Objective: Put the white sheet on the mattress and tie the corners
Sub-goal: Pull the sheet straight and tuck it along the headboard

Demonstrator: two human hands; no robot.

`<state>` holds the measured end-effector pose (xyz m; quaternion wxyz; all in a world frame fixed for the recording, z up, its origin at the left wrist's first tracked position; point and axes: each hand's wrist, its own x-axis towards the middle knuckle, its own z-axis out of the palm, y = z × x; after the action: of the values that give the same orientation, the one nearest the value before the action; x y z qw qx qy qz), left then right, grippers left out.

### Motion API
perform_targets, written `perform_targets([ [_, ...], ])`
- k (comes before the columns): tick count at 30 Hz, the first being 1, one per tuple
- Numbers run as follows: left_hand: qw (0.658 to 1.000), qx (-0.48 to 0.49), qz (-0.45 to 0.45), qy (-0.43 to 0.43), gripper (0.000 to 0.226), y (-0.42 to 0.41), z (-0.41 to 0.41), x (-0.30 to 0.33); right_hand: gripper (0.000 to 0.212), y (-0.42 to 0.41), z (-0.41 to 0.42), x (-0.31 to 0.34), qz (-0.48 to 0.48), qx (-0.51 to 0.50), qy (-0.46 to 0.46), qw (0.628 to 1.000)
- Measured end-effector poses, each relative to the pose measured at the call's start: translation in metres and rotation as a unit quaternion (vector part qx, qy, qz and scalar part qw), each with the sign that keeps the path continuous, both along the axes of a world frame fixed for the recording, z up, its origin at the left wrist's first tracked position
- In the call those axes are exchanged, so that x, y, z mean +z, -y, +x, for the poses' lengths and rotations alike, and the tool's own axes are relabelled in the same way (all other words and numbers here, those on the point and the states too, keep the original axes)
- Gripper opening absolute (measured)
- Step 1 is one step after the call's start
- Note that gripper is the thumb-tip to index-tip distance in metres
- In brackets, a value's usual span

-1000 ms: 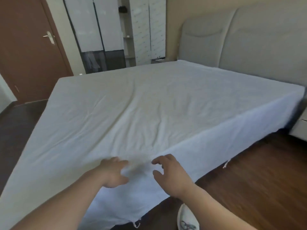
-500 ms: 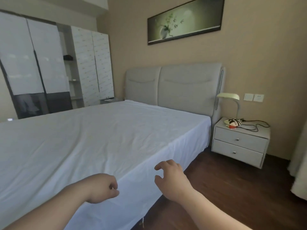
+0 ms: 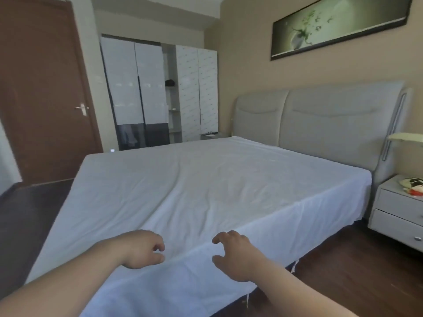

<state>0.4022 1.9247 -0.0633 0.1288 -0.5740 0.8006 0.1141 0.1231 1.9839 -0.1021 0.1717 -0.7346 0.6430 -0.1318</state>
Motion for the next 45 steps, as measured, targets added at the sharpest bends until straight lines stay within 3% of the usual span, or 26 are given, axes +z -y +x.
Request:
perform_targets([
  [6, 0.985, 0.156, -0.03, -0.073, 0.062, 0.014, 0.098, -0.069, 0.063, 0.038, 0.07, -0.075, 0.062, 0.056, -0.015, 0.996],
  [9, 0.971, 0.204, -0.078, -0.101, 0.059, 0.031, 0.139, -0.101, 0.065, 0.078, 0.098, -0.082, -0.003, 0.022, -0.052, 0.998],
  [13, 0.961, 0.236, -0.102, -0.101, 0.062, 0.076, 0.205, -0.134, 0.066, 0.191, 0.149, -0.074, -0.047, -0.032, -0.114, 0.992],
  [16, 0.958, 0.254, -0.093, -0.097, 0.061, 0.108, 0.257, -0.159, 0.075, 0.27, 0.189, -0.088, 0.047, -0.089, -0.14, 0.985],
  [19, 0.966, 0.239, -0.054, -0.085, 0.04, 0.121, 0.3, -0.179, 0.088, 0.298, 0.241, -0.11, 0.113, -0.109, -0.123, 0.98],
  [21, 0.968, 0.23, -0.05, -0.093, 0.03, 0.118, 0.327, -0.189, 0.074, 0.299, 0.299, -0.121, 0.087, -0.072, -0.146, 0.983],
  [23, 0.966, 0.227, -0.061, -0.105, 0.035, 0.115, 0.351, -0.191, 0.066, 0.285, 0.368, -0.125, 0.058, -0.007, -0.159, 0.986],
  [26, 0.967, 0.22, -0.078, -0.099, 0.029, 0.126, 0.375, -0.18, 0.067, 0.245, 0.459, -0.131, 0.03, 0.115, -0.156, 0.981],
  [28, 0.968, 0.222, -0.076, -0.094, 0.037, 0.141, 0.39, -0.169, 0.07, 0.216, 0.511, -0.135, -0.001, 0.195, -0.174, 0.965],
  [31, 0.97, 0.209, -0.076, -0.095, 0.051, 0.168, 0.414, -0.159, 0.07, 0.19, 0.556, -0.137, -0.031, 0.228, -0.189, 0.955],
  [34, 0.962, 0.232, -0.091, -0.113, 0.049, 0.191, 0.426, -0.159, 0.05, 0.192, 0.55, -0.139, -0.035, 0.247, -0.124, 0.961],
  [36, 0.945, 0.291, -0.064, -0.133, 0.067, 0.205, 0.425, -0.168, 0.042, 0.194, 0.535, -0.138, -0.043, 0.185, -0.019, 0.982],
  [38, 0.926, 0.341, -0.025, -0.159, 0.08, 0.211, 0.419, -0.184, 0.043, 0.195, 0.513, -0.139, -0.08, 0.042, 0.025, 0.996],
  [41, 0.916, 0.357, -0.011, -0.181, 0.066, 0.207, 0.415, -0.205, 0.049, 0.185, 0.476, -0.141, -0.022, -0.124, -0.052, 0.991],
  [45, 0.935, 0.322, -0.059, -0.138, 0.06, 0.206, 0.42, -0.204, 0.053, 0.165, 0.475, -0.157, -0.009, -0.102, -0.11, 0.989],
])
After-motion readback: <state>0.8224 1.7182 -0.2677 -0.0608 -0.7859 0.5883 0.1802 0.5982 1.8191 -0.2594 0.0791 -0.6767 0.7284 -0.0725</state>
